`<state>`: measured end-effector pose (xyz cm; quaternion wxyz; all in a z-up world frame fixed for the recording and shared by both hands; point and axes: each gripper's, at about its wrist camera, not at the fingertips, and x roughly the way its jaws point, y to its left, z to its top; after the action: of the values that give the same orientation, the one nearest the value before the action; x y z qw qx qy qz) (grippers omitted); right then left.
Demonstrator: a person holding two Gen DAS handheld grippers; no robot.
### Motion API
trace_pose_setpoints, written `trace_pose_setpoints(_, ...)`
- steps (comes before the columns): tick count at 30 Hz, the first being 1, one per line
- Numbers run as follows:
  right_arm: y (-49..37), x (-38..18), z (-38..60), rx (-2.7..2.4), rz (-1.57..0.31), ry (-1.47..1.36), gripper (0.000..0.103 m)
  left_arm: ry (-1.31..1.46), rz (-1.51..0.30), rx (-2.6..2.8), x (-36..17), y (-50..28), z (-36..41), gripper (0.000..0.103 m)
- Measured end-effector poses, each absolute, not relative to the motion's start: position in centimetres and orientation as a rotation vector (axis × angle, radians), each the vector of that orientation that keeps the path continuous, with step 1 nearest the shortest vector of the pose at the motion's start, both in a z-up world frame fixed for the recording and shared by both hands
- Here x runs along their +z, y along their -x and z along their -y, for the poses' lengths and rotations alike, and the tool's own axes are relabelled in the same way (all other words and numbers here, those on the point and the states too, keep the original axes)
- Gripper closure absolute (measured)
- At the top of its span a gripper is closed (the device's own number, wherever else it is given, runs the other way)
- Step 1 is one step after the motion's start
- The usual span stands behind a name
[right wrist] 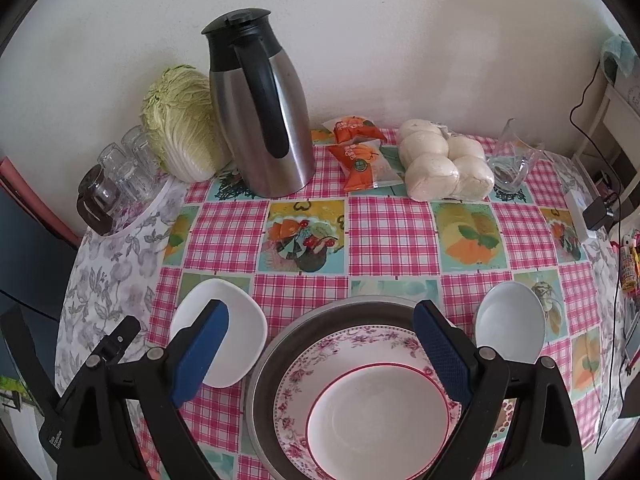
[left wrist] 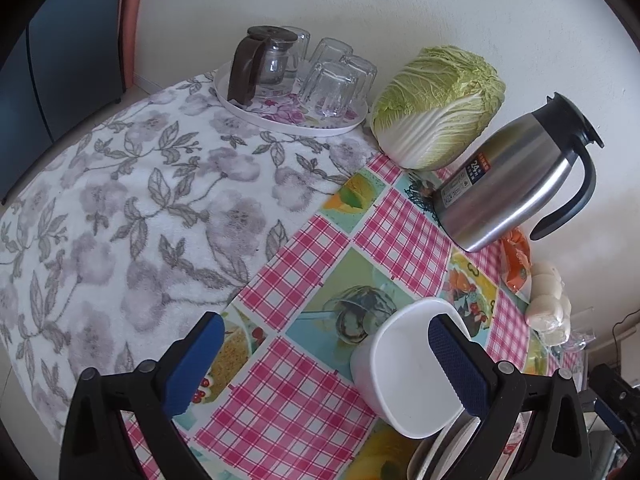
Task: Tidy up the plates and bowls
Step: 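Move both open tools toward the white square bowl, then close the right tool on the square bowl rim while the left tool grips the red-banded bowl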
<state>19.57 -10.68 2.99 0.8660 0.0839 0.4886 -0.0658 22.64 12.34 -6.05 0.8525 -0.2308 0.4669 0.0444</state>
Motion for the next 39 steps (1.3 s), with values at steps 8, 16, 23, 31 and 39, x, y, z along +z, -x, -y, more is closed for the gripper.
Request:
trace_pose_setpoints(8,-21.0,-0.2,8.3,-0.139,-1.096,-0.128,0.009,0.479,-1.060,0.086,-8.3,-23.9,-12.1,0.000)
trace_pose_setpoints(16,-22.5,-2.6,6.6,-0.134,-1.128,-0.063,0.036,0.492,-1.109,0.089,-10.4,-25.0,-12.3,0.000)
trace_pose_setpoints(23,-23.7,-5.2,5.7,-0.120,-1.168,-0.039,0.056,0.501,-1.122,0.070,-11.2,-25.6,-11.9,0.003)
trace_pose_setpoints(31,-24.7,-7.0,4.9,-0.106,-1.176,-0.015,0.076,0.495,-1.134,-0.004,-11.7,-26.3,-10.4,0.020)
trace_pose_setpoints(39,-25.4,-8.5,4.3,-0.093,-1.196,-0.023,0.082,0.498,-1.197,-0.041,-13.7,-26.7,-9.3,0.046)
